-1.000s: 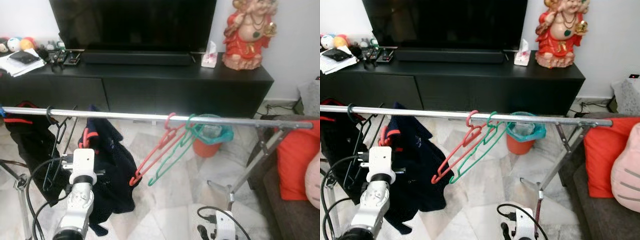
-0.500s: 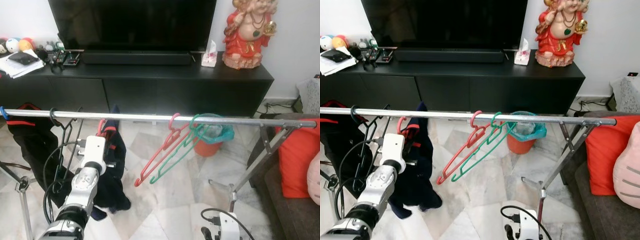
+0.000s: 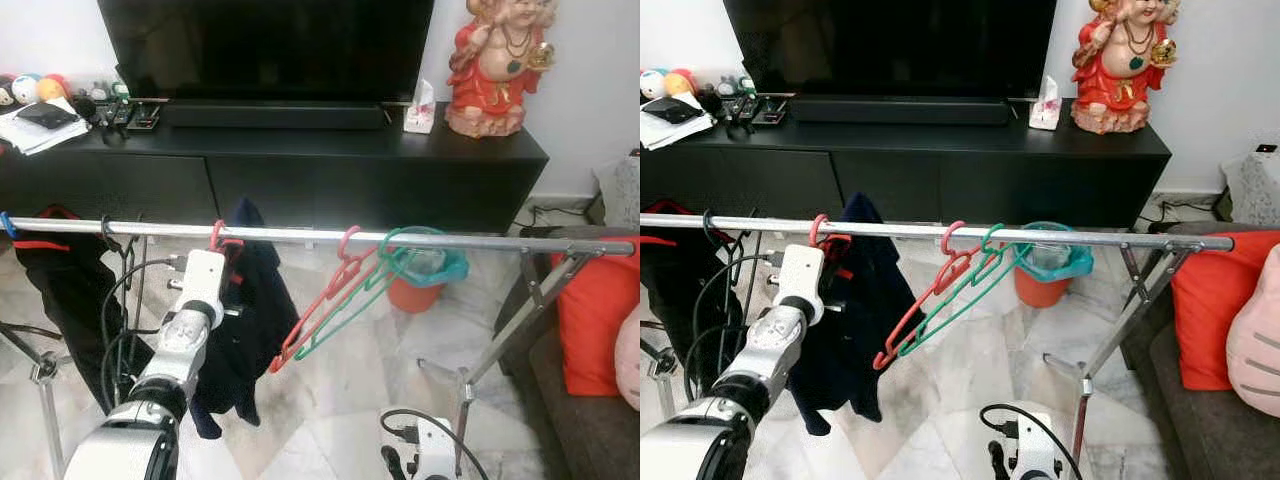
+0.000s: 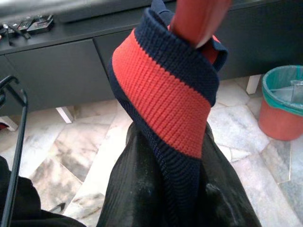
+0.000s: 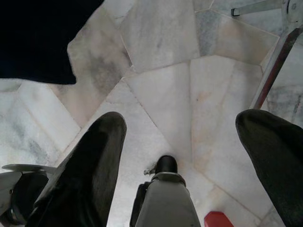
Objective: Hang hanger
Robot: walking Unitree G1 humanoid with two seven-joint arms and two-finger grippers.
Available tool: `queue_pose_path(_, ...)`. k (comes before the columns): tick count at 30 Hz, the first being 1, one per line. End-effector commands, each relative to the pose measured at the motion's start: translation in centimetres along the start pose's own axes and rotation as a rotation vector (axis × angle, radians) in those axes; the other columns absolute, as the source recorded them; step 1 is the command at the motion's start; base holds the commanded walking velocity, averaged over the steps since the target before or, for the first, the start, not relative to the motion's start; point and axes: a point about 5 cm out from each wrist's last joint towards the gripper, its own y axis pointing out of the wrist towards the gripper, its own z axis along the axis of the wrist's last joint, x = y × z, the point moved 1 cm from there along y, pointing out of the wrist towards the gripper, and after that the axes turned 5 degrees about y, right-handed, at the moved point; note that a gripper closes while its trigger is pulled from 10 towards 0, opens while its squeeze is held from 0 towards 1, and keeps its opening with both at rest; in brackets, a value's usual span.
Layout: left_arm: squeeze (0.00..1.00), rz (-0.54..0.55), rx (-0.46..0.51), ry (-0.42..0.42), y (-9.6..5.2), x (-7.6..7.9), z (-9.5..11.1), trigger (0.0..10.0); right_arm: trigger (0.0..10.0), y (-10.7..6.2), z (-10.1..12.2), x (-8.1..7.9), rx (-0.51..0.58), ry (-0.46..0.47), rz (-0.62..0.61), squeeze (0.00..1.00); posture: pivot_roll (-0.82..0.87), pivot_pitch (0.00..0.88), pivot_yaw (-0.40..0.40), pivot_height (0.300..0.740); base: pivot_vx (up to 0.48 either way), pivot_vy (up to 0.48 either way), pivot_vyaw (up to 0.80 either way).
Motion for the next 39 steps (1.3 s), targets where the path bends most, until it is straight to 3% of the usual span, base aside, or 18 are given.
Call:
queue_pose_path(1,0.00,0.027,0.008,-0.008,0.5,-0.3,0.9,10.0,10.0,-0.1,0.0,0.5,-0.001,-0.002,-0.011,0.00,-0.05,0.000,-0.010,0.740,0.000,0.000,0.00)
queue_pose_path(6,0.00,0.028,-0.037,-0.001,0.7,0.0,0.6,10.0,10.0,0.0,0.0,0.6,0.000,-0.001,-0.013,0.00,-0.05,0.000,-0.010,0.740,0.000,0.000,0.00)
queue_pose_path(16,0.00,-0.021,-0.178,0.039,-0.3,1.4,-2.4,10.0,10.0,0.0,0.2,0.7,-0.002,-0.005,-0.008,0.00,-0.04,0.000,-0.015,0.740,0.000,0.000,0.00)
queue_pose_path(27,0.00,-0.020,-0.191,0.038,-1.9,1.6,-4.6,10.0,10.0,0.0,0.1,0.7,-0.001,-0.007,-0.006,0.00,-0.04,0.000,-0.013,0.740,0.000,0.000,0.00)
queue_pose_path(28,0.12,-0.016,-0.190,0.036,-2.0,1.6,-4.7,10.0,10.0,0.0,0.1,0.7,0.000,-0.006,-0.006,0.00,-0.04,0.000,-0.013,0.740,0.000,0.000,0.00)
queue_pose_path(29,1.00,-0.006,-0.183,0.029,-2.1,1.4,-4.8,10.0,10.0,0.0,0.1,0.7,0.001,-0.004,-0.007,0.00,-0.04,0.000,-0.013,0.740,0.000,0.000,0.00)
queue_pose_path(39,1.00,0.039,-0.098,0.015,-1.6,0.5,-3.3,10.0,10.0,0.0,0.2,0.8,0.005,-0.003,-0.010,0.00,-0.04,0.000,-0.015,0.740,0.000,0.000,0.00)
